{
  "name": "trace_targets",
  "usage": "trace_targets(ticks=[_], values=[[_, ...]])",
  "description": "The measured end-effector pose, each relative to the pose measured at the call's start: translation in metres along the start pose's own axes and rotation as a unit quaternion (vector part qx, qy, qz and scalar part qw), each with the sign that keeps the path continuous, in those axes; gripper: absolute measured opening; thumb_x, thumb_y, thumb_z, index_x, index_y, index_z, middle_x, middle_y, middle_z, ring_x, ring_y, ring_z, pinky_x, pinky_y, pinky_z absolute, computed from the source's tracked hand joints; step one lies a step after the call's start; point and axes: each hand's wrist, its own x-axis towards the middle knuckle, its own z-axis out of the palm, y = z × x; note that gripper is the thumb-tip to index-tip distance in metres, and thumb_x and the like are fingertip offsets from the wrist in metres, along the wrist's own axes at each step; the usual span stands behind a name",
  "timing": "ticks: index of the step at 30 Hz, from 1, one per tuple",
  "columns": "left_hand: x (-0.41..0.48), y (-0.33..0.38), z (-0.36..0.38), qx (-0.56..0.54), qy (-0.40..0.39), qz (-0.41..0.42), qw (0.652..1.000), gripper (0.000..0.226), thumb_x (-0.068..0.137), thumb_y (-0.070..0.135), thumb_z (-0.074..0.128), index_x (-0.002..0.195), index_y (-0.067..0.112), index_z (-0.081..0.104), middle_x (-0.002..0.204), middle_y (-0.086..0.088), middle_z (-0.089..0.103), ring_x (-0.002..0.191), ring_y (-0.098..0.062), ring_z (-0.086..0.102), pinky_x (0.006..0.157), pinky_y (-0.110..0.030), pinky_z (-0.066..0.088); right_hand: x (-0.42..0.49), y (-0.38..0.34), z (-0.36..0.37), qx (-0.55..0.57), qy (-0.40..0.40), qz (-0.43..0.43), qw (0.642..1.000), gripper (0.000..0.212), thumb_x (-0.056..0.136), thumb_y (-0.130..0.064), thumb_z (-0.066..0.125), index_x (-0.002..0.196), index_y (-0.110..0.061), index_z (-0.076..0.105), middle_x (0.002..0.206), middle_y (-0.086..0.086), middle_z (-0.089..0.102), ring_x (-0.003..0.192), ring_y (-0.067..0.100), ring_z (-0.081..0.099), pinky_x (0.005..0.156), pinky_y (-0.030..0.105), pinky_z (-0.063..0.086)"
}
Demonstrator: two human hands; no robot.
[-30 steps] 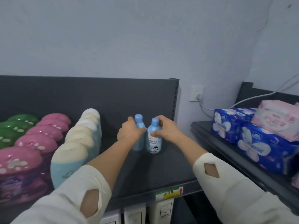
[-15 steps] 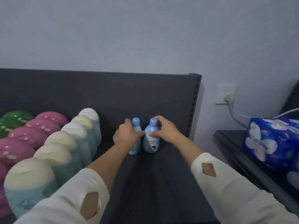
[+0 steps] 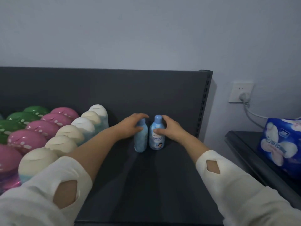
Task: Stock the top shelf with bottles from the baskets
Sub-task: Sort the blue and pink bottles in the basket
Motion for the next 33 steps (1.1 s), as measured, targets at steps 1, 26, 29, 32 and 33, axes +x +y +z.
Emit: trace_targets(ticks=[1, 26, 29, 32, 33], values=[[0.001, 0.000, -0.003, 0.014, 0.011, -0.012, 1.000, 0.047, 0.091, 0.007, 0.051, 0.135, 0.020, 0.044, 0.134, -0.004, 0.047, 0.122, -0.018, 0.046, 0.097, -0.022, 0.035, 0.000, 0.000, 0.002, -0.002, 0.005, 0.007, 1.000, 0.053, 0.083, -0.025, 0.071, 0.129, -0.015, 0.048, 0.119, 0.001, 0.056, 0.109, 0.016, 0.054, 0.082, 0.026, 0.043], [0.038, -0.004, 0.004, 0.096, 0.176, -0.150, 0.968, 0.031, 0.089, 0.037, 0.057, 0.106, 0.011, 0.053, 0.096, -0.009, 0.062, 0.087, -0.030, 0.062, 0.069, -0.038, 0.052, 0.023, -0.006, 0.024, -0.042, 0.096, 0.025, 0.994, 0.049, 0.080, -0.026, 0.074, 0.120, -0.013, 0.048, 0.121, 0.009, 0.044, 0.105, 0.021, 0.052, 0.082, 0.025, 0.039], [0.039, -0.005, 0.006, 0.099, 0.186, -0.147, 0.967, 0.031, 0.090, 0.037, 0.057, 0.107, 0.011, 0.054, 0.096, -0.009, 0.063, 0.087, -0.030, 0.062, 0.069, -0.038, 0.052, 0.021, -0.006, 0.027, -0.044, 0.107, 0.020, 0.993, 0.048, 0.080, -0.026, 0.073, 0.119, -0.014, 0.048, 0.121, 0.009, 0.043, 0.097, 0.019, 0.050, 0.080, 0.026, 0.040], [0.039, -0.006, 0.007, 0.112, 0.194, -0.144, 0.964, 0.031, 0.090, 0.038, 0.056, 0.107, 0.012, 0.053, 0.097, -0.009, 0.063, 0.086, -0.030, 0.062, 0.066, -0.037, 0.049, 0.019, -0.005, 0.029, -0.045, 0.118, 0.024, 0.992, 0.047, 0.080, -0.027, 0.073, 0.119, -0.015, 0.048, 0.120, 0.008, 0.041, 0.092, 0.017, 0.047, 0.079, 0.026, 0.040], [0.038, -0.006, 0.007, 0.120, 0.193, -0.144, 0.963, 0.033, 0.090, 0.039, 0.056, 0.108, 0.013, 0.052, 0.098, -0.008, 0.063, 0.087, -0.030, 0.062, 0.066, -0.036, 0.048, 0.019, -0.005, 0.029, -0.044, 0.117, 0.028, 0.992, 0.048, 0.080, -0.028, 0.073, 0.120, -0.016, 0.048, 0.120, 0.008, 0.041, 0.092, 0.017, 0.047, 0.079, 0.026, 0.040]])
